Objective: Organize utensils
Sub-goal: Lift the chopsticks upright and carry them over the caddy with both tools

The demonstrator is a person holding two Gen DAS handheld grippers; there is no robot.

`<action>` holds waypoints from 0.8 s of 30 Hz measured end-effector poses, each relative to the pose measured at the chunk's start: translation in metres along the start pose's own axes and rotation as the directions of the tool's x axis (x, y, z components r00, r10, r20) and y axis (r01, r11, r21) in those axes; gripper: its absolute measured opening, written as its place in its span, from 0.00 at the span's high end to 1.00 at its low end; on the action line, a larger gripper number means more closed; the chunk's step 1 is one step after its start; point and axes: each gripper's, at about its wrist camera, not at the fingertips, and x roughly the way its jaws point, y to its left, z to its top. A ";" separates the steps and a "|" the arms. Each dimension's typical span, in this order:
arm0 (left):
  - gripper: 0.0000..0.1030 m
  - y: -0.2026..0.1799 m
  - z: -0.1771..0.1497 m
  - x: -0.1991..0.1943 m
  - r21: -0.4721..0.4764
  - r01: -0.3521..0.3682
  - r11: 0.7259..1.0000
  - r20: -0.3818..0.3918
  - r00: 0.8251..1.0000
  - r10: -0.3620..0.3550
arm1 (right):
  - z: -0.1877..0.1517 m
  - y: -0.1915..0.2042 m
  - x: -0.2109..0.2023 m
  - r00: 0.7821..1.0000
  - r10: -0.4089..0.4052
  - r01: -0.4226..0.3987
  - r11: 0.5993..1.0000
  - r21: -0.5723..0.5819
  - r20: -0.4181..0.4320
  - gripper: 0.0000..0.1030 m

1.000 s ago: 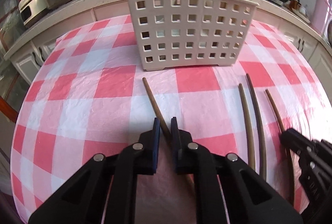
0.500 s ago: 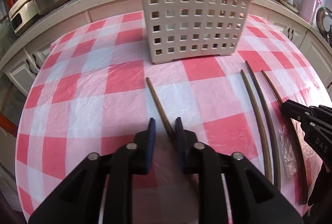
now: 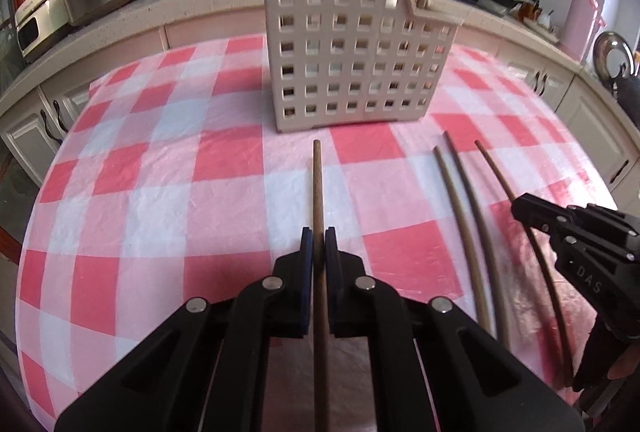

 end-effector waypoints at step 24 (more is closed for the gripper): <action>0.94 0.003 -0.014 -0.142 -0.011 0.004 1.000 0.299 0.954 -0.001 | -0.001 0.028 -0.123 0.965 0.056 -0.048 0.998 -0.037 0.256 0.94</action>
